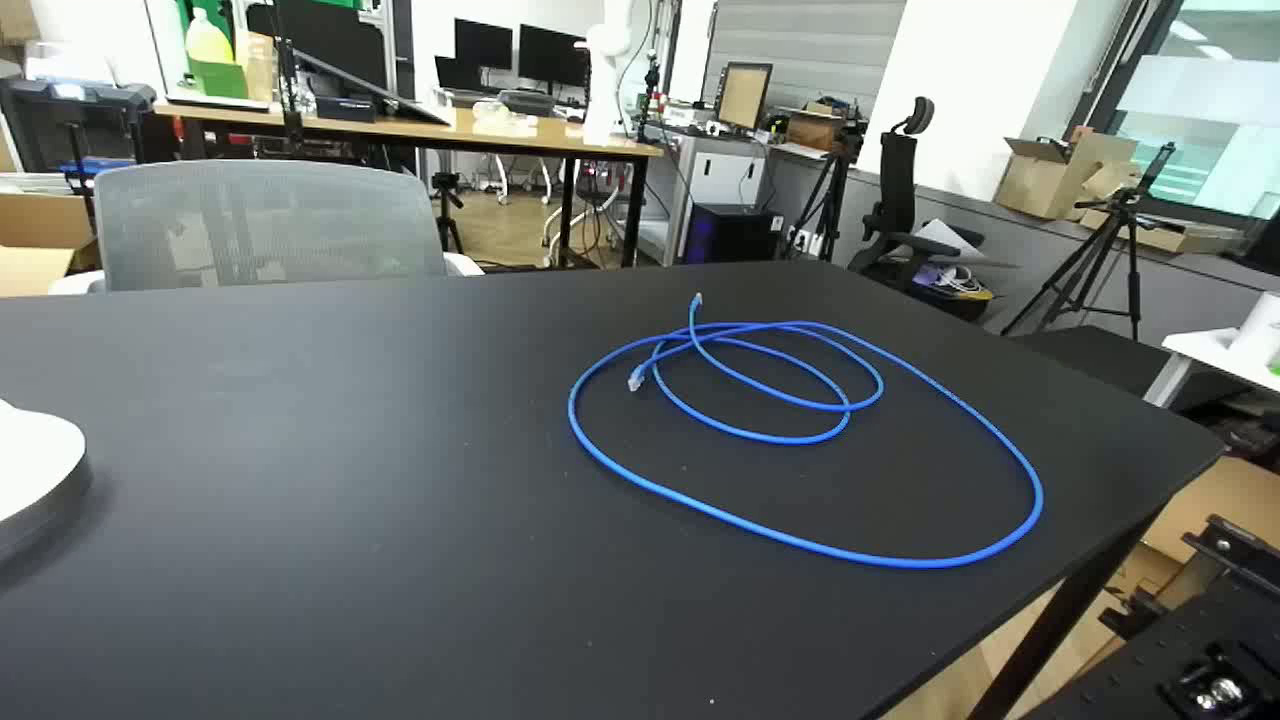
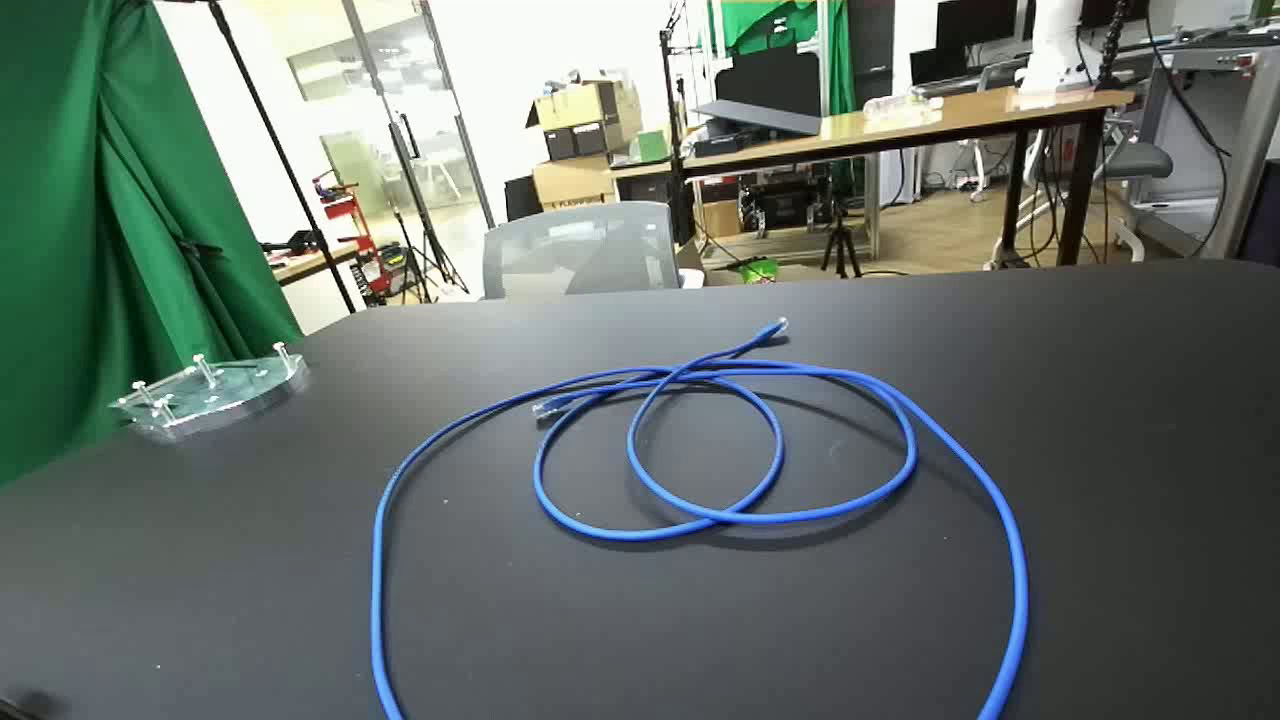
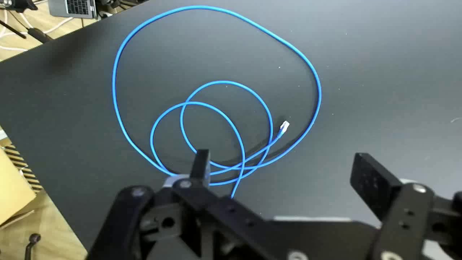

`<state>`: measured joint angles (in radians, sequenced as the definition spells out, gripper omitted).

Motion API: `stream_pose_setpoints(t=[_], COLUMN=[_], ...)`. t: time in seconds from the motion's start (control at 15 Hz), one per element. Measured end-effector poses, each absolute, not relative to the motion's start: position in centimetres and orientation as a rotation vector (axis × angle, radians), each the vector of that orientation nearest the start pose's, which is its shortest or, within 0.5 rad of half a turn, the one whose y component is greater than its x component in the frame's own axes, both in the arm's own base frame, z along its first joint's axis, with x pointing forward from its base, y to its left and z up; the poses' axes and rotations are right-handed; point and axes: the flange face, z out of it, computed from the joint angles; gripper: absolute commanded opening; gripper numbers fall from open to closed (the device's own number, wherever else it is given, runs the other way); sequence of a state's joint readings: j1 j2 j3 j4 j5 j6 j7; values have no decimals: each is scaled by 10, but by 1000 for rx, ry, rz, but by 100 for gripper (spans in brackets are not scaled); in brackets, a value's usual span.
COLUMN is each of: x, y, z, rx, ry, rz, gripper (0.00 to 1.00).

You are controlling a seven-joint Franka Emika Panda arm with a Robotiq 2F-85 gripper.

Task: Spread the cable on the table

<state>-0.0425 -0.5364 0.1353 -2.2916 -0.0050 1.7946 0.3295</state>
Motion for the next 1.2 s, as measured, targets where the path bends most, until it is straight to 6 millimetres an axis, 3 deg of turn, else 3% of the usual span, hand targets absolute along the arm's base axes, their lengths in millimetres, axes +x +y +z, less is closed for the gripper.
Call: stream_pose_setpoints(t=[1.0, 1.2], x=[396, 410], y=[43, 32], z=[550, 532], rx=[-3180, -3185], ry=[404, 231], rz=[-96, -64], gripper=[100, 100])
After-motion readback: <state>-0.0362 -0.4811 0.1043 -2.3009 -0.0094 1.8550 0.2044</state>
